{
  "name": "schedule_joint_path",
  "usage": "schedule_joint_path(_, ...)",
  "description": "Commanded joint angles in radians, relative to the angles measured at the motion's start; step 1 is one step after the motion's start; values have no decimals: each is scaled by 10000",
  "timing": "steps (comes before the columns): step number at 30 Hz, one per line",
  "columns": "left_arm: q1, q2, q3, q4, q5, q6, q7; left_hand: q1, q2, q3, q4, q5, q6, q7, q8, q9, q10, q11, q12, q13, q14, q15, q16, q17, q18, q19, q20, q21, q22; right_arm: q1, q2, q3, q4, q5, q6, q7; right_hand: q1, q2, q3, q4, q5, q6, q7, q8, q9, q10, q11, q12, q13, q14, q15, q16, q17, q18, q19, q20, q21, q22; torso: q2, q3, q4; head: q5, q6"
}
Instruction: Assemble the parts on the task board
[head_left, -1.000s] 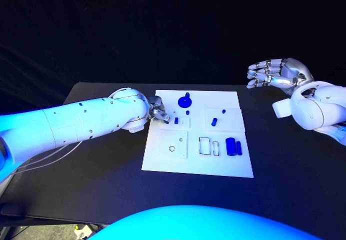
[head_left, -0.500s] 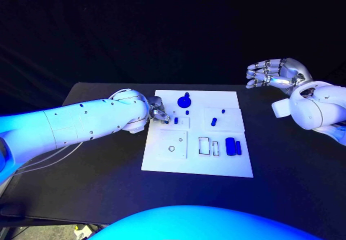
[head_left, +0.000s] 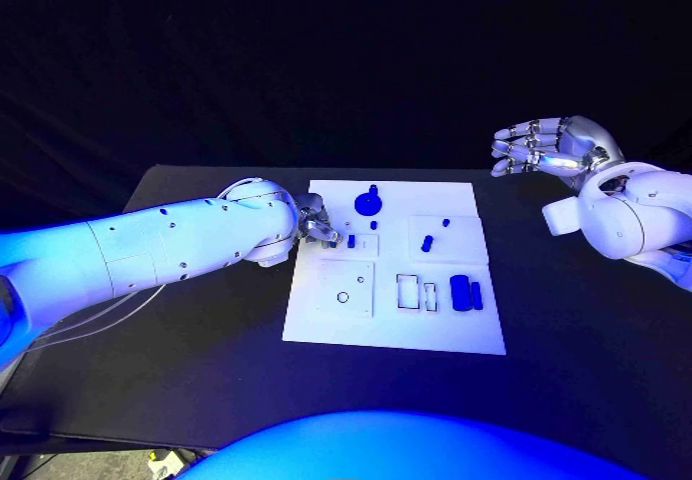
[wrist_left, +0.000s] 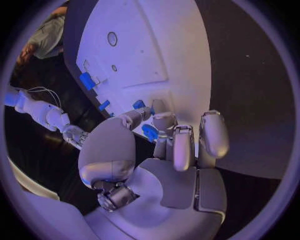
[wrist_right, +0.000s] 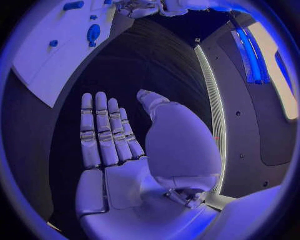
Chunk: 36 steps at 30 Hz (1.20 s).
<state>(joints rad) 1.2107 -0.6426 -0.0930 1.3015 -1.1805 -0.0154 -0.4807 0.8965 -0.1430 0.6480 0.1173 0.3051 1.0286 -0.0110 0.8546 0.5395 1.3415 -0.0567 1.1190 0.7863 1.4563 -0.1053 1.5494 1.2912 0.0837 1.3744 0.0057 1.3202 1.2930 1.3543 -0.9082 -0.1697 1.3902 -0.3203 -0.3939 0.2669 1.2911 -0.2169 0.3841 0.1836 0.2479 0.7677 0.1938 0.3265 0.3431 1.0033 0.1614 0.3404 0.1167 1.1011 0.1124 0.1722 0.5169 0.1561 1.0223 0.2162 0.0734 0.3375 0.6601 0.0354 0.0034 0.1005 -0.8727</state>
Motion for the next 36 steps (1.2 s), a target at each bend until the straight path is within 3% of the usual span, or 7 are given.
schedule_joint_path(1,-7,3,-5,-36,-15,19,-40,36,146,-438,42,29,142,-28,239,55,184,-142,66,175,1145,-38,214,2796,-122,270,-15,94,207,-5,5,3,10,-5,24,33,-58,174,225,67,161,108,318,-181,-74,139,-36,-114,-75,122,-57,-191,-63,271,173,7,-35,-49,5,-4,3,-8,1)
schedule_joint_path(13,-6,-6,-4,-96,-55,-87,-98,98,-186,-1522,750,-21,125,-36,267,-23,162,-153,39,164,1145,-52,214,2796,-122,277,-34,78,212,-7,-1,3,18,-5,18,43,-70,166,224,62,174,112,318,-196,-85,143,-35,-120,-118,127,-55,-213,-70,271,179,9,-33,-104,2,0,2,-19,1)
schedule_joint_path(24,-7,-36,4,-132,36,-350,-17,244,-361,-1997,1176,-256,68,-33,275,-64,111,-152,-16,91,1145,-55,214,2796,-120,277,-38,65,212,-8,-3,3,21,-5,20,51,-70,166,224,62,174,112,318,-196,-85,143,-35,-120,-118,127,-55,-213,-70,271,179,9,-33,-104,2,-3,-2,-24,1)
schedule_joint_path(36,-4,-244,159,-78,1922,-565,661,572,-548,-2413,1638,-339,-224,50,227,-118,-222,-93,-345,-378,1112,-32,173,2681,-48,76,-21,-216,-50,-18,-14,3,23,-5,20,53,-70,166,224,62,174,112,318,-196,-85,143,-35,-120,-118,127,-55,-213,-70,271,179,9,-33,-104,4,-7,2,-38,1)
